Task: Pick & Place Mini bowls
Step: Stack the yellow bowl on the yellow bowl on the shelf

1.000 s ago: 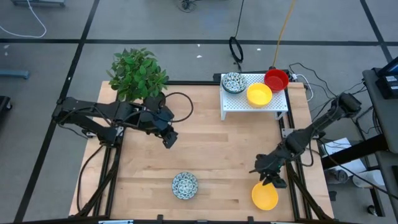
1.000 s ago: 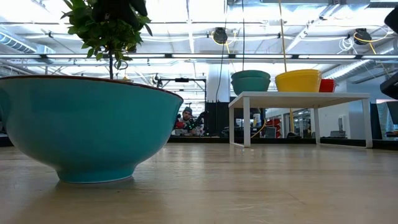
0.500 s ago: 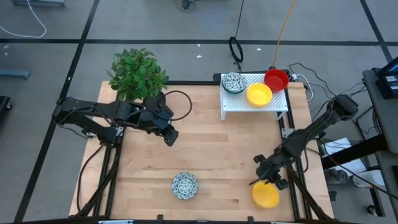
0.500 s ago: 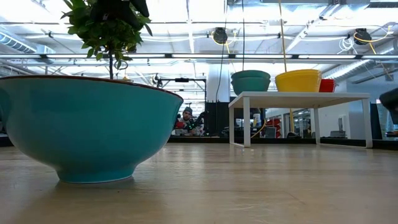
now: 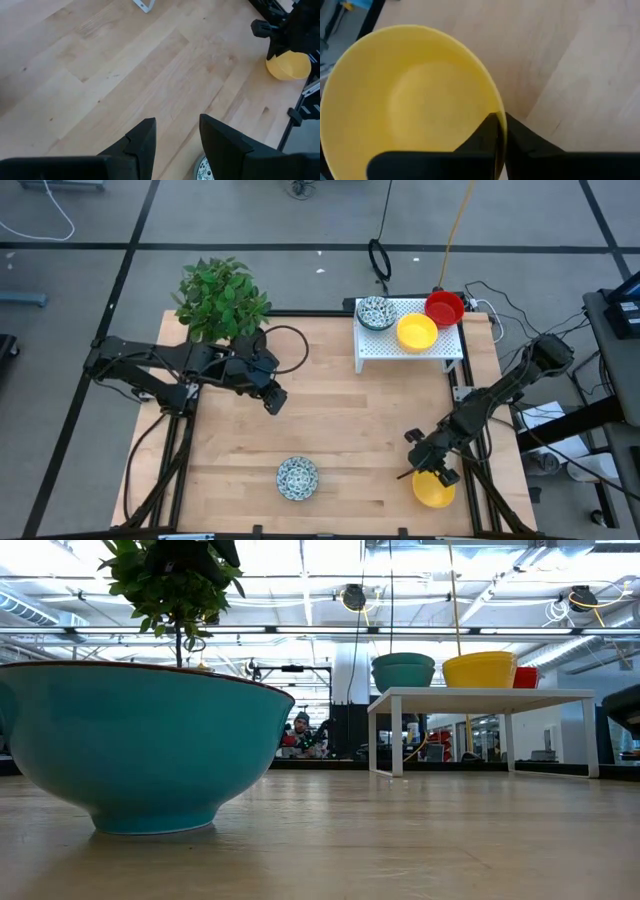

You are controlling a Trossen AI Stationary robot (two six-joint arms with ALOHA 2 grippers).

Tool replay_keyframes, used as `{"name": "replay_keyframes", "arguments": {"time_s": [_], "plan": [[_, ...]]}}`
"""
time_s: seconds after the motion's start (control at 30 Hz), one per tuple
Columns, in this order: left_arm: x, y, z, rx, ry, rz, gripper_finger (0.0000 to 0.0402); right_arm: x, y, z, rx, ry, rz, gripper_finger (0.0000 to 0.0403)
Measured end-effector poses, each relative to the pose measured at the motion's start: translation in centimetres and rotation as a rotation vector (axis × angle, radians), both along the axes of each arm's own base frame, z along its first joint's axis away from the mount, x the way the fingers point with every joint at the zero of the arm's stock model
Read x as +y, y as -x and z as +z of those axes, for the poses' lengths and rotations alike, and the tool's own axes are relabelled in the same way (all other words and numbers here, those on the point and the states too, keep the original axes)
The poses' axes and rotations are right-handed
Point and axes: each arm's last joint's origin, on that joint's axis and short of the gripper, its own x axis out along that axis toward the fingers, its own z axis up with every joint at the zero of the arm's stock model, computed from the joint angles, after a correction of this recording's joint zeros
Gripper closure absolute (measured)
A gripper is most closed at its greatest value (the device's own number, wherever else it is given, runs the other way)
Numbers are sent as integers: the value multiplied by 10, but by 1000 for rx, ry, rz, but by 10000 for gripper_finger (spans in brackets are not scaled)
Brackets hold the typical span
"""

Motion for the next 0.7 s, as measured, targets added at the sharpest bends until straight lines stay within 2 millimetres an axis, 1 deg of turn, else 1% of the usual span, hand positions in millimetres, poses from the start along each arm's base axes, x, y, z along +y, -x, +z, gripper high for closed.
{"name": "replay_keyframes", "arguments": {"time_s": [0.17,0.27,0.33,0.4,0.5,0.6,0.7], "plan": [[0,0,0,1,-2,-3,250,-2,2,9,12,-56,-93,401],[0,0,0,1,-2,-2,250,-5,3,21,-52,-91,-136,401],[0,0,0,1,-11,-3,250,-11,3,30,-140,-80,-181,402],[0,0,0,2,-21,-11,250,-18,3,41,-264,-47,-227,402],[0,0,0,2,-32,-13,250,-34,1,56,-450,29,-340,402],[0,0,0,2,-32,-13,250,-52,-3,75,-588,98,-479,402],[0,0,0,2,-32,-13,250,-69,-9,100,-692,129,-564,402]]}}
